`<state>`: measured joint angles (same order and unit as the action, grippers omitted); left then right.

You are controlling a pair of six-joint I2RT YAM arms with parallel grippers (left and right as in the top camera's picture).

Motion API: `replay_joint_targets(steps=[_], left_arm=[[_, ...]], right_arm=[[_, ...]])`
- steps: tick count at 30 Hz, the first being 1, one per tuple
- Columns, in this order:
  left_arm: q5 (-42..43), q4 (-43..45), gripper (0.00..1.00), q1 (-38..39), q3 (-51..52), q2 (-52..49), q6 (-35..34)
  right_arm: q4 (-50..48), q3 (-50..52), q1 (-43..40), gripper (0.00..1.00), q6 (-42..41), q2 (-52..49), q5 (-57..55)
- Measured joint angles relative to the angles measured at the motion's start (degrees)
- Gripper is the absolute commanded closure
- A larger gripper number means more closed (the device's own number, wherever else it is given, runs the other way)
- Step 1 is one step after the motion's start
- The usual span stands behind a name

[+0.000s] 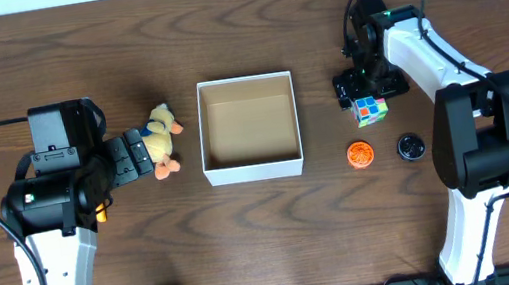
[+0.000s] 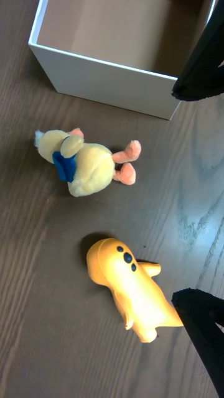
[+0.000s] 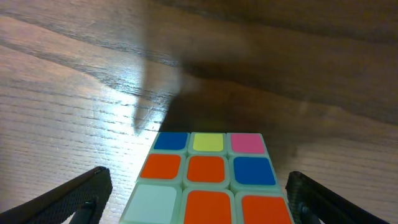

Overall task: Pack container
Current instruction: 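Lower the right gripper and grasp the Rubik's cube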

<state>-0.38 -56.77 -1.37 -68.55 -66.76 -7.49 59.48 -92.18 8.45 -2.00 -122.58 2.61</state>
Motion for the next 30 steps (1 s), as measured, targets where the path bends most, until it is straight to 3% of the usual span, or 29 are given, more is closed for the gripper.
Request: replay_joint_targets(steps=[11, 19, 30], left_arm=[[0.0, 0.0, 0.02, 0.0, 0.0, 0.0, 0.0], [0.0, 0.0, 0.02, 0.0, 0.0, 0.0, 0.0], [0.0, 0.0, 0.02, 0.0, 0.0, 0.0, 0.0]], right_arm=[[0.0, 0.0, 0.0, 0.1, 0.0, -1.6, -0.7], [0.3, 0.0, 0.0, 0.37, -0.2, -3.1, -1.6], [0.5, 0.0, 0.0, 0.53, -0.3, -3.1, -1.6]])
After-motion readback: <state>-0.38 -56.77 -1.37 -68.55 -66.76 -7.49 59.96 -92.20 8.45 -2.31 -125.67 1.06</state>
